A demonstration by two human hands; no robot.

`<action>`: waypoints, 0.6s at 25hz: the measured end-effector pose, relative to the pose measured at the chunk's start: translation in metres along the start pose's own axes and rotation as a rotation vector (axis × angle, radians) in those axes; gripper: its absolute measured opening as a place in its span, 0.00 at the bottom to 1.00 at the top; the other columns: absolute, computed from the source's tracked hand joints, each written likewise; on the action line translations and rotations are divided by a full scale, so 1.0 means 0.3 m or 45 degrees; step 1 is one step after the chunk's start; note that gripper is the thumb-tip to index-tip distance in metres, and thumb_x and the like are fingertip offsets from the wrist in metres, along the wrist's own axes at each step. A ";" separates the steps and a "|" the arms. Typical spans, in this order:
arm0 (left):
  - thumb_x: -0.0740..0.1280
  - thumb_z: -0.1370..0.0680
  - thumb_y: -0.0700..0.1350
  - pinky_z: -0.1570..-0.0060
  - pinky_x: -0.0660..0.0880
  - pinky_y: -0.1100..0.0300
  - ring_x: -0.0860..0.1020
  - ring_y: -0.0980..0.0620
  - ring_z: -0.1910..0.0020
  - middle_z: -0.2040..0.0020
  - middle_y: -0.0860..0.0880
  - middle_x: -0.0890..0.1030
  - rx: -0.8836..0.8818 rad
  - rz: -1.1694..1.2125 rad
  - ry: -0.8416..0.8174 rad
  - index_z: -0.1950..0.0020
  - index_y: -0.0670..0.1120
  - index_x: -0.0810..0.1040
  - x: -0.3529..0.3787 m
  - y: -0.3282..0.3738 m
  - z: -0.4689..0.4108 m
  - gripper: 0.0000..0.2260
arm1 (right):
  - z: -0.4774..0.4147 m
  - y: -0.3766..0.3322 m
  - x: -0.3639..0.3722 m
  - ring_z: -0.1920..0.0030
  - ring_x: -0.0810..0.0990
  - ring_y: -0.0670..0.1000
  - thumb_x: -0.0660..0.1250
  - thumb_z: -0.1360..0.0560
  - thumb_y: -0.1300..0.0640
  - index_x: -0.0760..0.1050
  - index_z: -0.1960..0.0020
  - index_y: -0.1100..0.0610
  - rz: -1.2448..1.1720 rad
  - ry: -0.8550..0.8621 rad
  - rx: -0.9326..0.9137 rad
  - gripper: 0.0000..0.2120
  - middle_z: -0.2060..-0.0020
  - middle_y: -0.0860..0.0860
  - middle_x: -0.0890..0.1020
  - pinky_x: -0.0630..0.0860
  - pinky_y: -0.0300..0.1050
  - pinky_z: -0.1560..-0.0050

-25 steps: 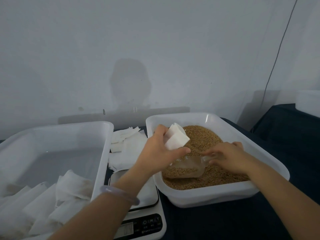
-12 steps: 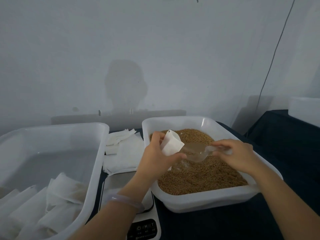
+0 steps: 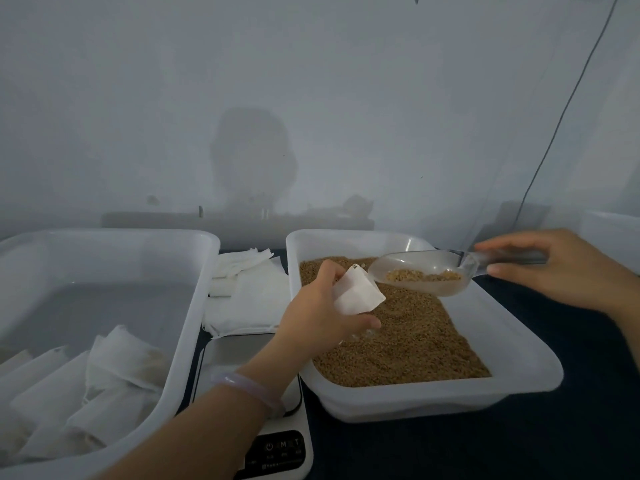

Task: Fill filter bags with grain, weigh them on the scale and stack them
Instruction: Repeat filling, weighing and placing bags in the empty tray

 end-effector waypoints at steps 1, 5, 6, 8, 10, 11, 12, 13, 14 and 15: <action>0.78 0.37 0.56 0.64 0.80 0.52 0.77 0.57 0.60 0.55 0.59 0.73 -0.002 0.018 0.006 0.48 0.55 0.64 -0.002 -0.001 0.000 0.28 | -0.001 -0.009 -0.003 0.46 0.76 0.38 0.73 0.30 0.53 0.77 0.50 0.35 0.020 -0.008 -0.017 0.15 0.50 0.36 0.80 0.70 0.47 0.41; 0.78 0.38 0.57 0.62 0.80 0.54 0.77 0.58 0.58 0.54 0.61 0.72 0.022 -0.027 -0.017 0.48 0.56 0.63 0.007 -0.003 -0.002 0.29 | -0.012 -0.045 0.011 0.52 0.76 0.31 0.73 0.31 0.55 0.77 0.52 0.35 0.035 -0.066 -0.097 0.15 0.52 0.34 0.80 0.68 0.36 0.49; 0.78 0.38 0.57 0.61 0.79 0.55 0.77 0.57 0.57 0.54 0.61 0.72 0.038 -0.065 -0.025 0.48 0.56 0.63 0.011 -0.003 -0.003 0.29 | -0.017 -0.053 0.016 0.53 0.76 0.29 0.73 0.31 0.55 0.77 0.52 0.35 0.042 -0.083 -0.108 0.15 0.53 0.33 0.79 0.67 0.33 0.51; 0.78 0.39 0.59 0.61 0.75 0.59 0.75 0.56 0.56 0.55 0.61 0.71 0.073 -0.142 -0.041 0.48 0.56 0.63 0.020 0.002 -0.005 0.30 | -0.028 -0.069 0.022 0.53 0.75 0.29 0.74 0.30 0.55 0.76 0.54 0.34 0.085 -0.104 -0.121 0.16 0.53 0.33 0.78 0.65 0.30 0.53; 0.77 0.40 0.62 0.59 0.72 0.61 0.74 0.58 0.54 0.54 0.62 0.71 0.084 -0.153 -0.071 0.46 0.57 0.64 0.026 0.004 -0.004 0.31 | -0.037 -0.089 0.031 0.51 0.74 0.33 0.73 0.30 0.55 0.75 0.53 0.34 0.143 -0.120 -0.148 0.16 0.52 0.35 0.79 0.67 0.35 0.49; 0.77 0.41 0.63 0.56 0.73 0.61 0.74 0.58 0.52 0.52 0.62 0.72 0.085 -0.131 -0.093 0.43 0.57 0.65 0.029 0.004 -0.003 0.33 | -0.041 -0.100 0.036 0.49 0.75 0.36 0.73 0.30 0.54 0.75 0.52 0.34 0.164 -0.125 -0.163 0.15 0.52 0.37 0.80 0.68 0.38 0.45; 0.76 0.41 0.65 0.52 0.74 0.60 0.74 0.57 0.49 0.49 0.61 0.73 0.093 -0.104 -0.116 0.39 0.56 0.66 0.031 0.006 -0.002 0.36 | -0.043 -0.112 0.041 0.48 0.76 0.39 0.73 0.30 0.54 0.76 0.51 0.35 0.182 -0.125 -0.179 0.15 0.51 0.39 0.80 0.69 0.42 0.41; 0.76 0.41 0.65 0.48 0.75 0.58 0.74 0.56 0.46 0.46 0.60 0.74 0.111 -0.082 -0.135 0.35 0.54 0.66 0.033 0.008 0.000 0.39 | -0.044 -0.124 0.044 0.47 0.76 0.41 0.73 0.30 0.54 0.76 0.50 0.37 0.201 -0.118 -0.200 0.14 0.51 0.41 0.81 0.69 0.45 0.38; 0.76 0.41 0.65 0.46 0.75 0.57 0.74 0.56 0.45 0.45 0.58 0.74 0.132 -0.074 -0.145 0.33 0.53 0.66 0.033 0.012 0.003 0.41 | -0.045 -0.136 0.046 0.47 0.77 0.43 0.73 0.30 0.53 0.76 0.50 0.37 0.226 -0.106 -0.227 0.14 0.51 0.41 0.81 0.68 0.48 0.36; 0.75 0.40 0.65 0.45 0.75 0.57 0.74 0.55 0.45 0.44 0.58 0.74 0.150 -0.076 -0.140 0.31 0.53 0.66 0.032 0.015 0.005 0.42 | -0.045 -0.148 0.048 0.47 0.77 0.44 0.72 0.30 0.53 0.76 0.49 0.37 0.261 -0.095 -0.259 0.14 0.52 0.41 0.81 0.67 0.50 0.35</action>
Point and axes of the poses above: each hand's wrist, its own z-axis away from the middle knuckle, its own x-axis out of the palm, y = z × x, the point moved 6 cm from there along -z, towards the middle knuckle
